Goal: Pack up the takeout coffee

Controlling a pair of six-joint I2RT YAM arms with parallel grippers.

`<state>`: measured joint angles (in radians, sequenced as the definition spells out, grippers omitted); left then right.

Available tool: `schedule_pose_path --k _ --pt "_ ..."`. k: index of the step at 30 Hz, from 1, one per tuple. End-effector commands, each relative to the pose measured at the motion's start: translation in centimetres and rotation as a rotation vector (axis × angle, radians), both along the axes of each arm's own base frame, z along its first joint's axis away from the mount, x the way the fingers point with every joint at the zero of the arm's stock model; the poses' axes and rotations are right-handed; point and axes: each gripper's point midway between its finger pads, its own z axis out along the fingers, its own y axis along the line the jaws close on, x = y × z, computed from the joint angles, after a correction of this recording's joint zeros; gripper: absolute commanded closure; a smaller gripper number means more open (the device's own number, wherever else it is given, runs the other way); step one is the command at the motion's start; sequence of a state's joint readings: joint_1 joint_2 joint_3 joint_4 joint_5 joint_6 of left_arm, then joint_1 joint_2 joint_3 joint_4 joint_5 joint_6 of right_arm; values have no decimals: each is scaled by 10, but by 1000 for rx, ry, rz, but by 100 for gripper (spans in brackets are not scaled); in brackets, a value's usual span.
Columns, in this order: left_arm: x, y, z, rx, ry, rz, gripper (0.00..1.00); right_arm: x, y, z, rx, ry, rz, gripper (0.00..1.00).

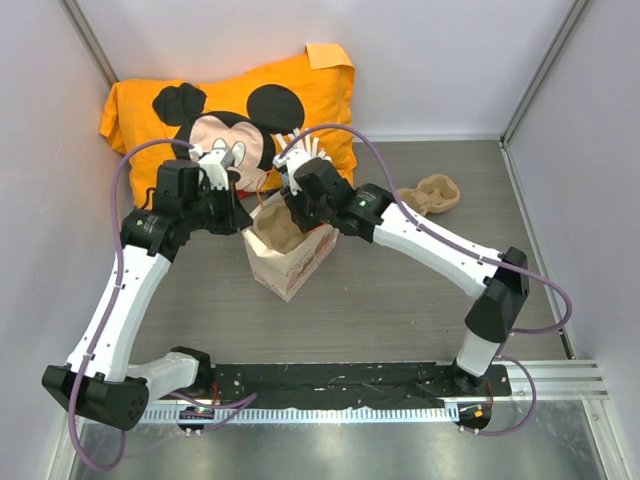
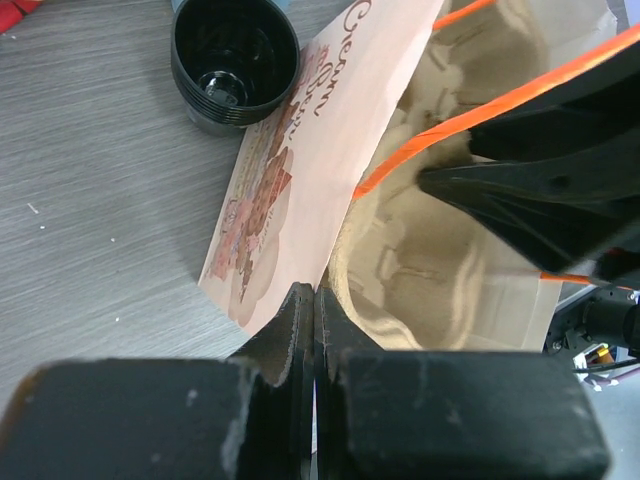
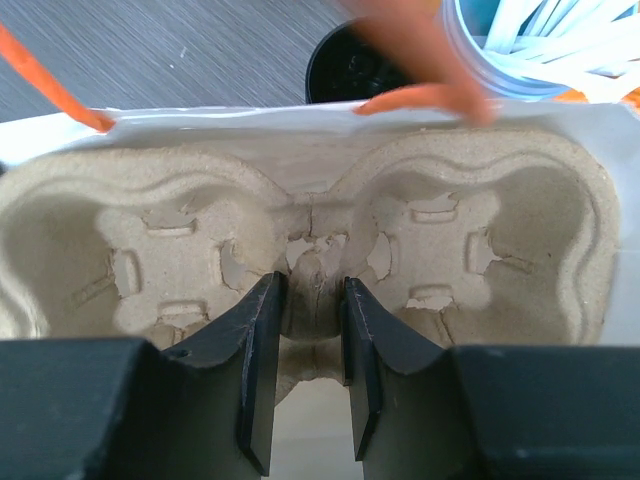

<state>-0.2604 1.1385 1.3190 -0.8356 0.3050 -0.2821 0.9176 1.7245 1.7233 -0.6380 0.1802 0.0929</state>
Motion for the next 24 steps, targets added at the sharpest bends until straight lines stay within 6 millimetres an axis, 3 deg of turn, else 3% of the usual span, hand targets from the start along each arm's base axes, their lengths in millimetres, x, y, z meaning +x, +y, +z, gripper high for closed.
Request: schedule_pose_path --k 1,5,9,11,19,24 --pt "-2 -4 24 -37 -68 -28 100 13 7 8 -13 -60 -22 87" --pt "-1 -3 25 -34 -74 -22 100 14 7 7 -30 -74 -25 87" --pt "-1 -3 23 -31 -70 -20 100 10 2 44 31 -122 -19 88" --pt "-1 -3 23 -32 -69 -21 100 12 -1 52 29 -146 -24 88" --pt "2 -4 25 -34 -67 -23 100 1 13 2 -35 -55 43 88" --pt "3 -1 24 -23 -70 -9 100 0 20 -10 -53 -34 68 88"
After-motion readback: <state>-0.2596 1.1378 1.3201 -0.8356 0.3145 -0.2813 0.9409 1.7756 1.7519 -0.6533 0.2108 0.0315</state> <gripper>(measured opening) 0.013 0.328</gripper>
